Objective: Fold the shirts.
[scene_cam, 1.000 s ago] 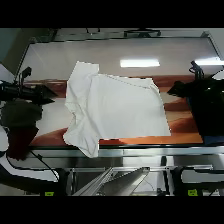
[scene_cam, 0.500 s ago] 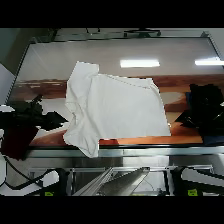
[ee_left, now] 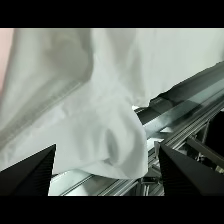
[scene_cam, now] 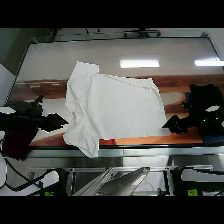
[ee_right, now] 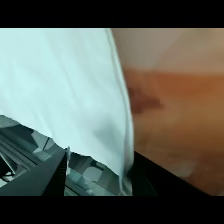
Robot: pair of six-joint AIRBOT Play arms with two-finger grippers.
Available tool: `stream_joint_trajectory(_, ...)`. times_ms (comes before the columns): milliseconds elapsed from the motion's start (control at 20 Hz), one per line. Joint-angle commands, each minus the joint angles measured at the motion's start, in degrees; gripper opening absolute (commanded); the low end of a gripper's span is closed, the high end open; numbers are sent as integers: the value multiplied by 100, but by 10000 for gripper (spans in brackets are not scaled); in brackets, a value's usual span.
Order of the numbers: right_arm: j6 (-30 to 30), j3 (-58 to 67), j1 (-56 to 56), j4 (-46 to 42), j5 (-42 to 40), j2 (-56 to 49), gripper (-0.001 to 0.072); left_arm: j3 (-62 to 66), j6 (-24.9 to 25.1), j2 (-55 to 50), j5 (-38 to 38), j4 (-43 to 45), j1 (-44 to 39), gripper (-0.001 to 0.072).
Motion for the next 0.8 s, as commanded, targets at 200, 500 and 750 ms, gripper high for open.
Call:
stream_joint_trajectory(200,-376,-57,579,581,-278,-109,475,-2,-122,4,1102,1051,-1276,698)
stream_joint_trajectory(500,-378,-57,612,621,-286,-109,475,0,-120,-415,2238,1104,-1891,698)
stream_joint_trajectory(750,-376,-57,612,621,-280,-109,473,433,-129,-1322,1947,1095,-2365,240)
